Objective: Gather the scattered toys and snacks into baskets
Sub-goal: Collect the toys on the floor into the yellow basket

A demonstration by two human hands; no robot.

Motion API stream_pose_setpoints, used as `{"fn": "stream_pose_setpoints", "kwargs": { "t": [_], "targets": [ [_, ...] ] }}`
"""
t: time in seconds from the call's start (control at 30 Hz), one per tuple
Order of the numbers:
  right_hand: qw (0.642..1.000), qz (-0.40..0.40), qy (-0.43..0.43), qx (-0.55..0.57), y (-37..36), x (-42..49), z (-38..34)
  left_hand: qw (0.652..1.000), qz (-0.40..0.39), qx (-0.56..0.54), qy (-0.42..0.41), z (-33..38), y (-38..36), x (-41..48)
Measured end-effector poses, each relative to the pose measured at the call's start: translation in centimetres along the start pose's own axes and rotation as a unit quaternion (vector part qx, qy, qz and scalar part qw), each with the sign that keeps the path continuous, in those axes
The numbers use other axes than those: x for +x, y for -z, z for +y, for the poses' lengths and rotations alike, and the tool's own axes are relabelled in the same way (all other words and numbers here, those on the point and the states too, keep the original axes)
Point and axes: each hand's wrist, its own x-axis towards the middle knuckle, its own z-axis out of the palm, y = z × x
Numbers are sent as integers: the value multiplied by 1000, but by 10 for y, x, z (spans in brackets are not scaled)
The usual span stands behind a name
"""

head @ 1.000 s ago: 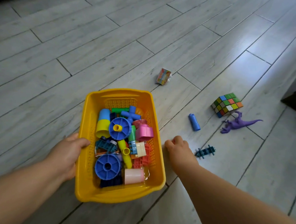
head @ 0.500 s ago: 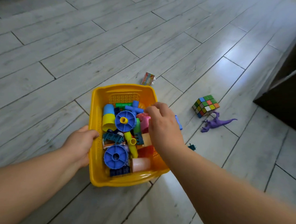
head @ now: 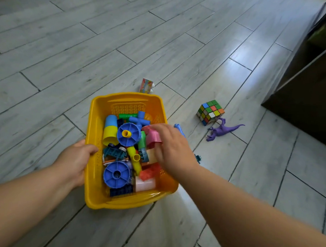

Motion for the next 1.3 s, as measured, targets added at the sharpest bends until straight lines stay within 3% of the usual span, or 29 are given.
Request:
{"fn": "stream_pose_setpoints", "kwargs": {
  "t": [0.13,0.23,0.3,0.4,0.57,0.7,0.8,0.97,1.17,1.3],
  "targets": [
    [989,1,-151,-6,6,-3,46,1000,-3,6,12,-3,0,3],
    [963,-120,-226,-80,-2,-15,76,999,-7,21,23,-6,1,4],
    [941,-207,-235,-125,-9,-26,88,999,-11,25,32,-7,3,4],
    [930,-255,-219,-149,-22,-39,92,999,-16,26,41,-10,7,4],
    [928,-219,-264,-145,-31,-36,88,999,-22,18,39,-13,13,6],
    [948,-12,-315,-48,-14,5,58,999,-23,10,28,-10,13,13],
    [963,114,-243,2,1,37,21,1000,-9,-6,11,-5,12,23],
    [990,50,-129,-25,-9,66,-28,1000,3,-2,-14,5,10,33],
    [981,-26,-181,-68,-17,85,-40,1000,-24,9,-18,18,15,35],
    [975,19,-218,-36,-3,99,-47,999,-37,12,-10,35,23,42]
  ]
}}
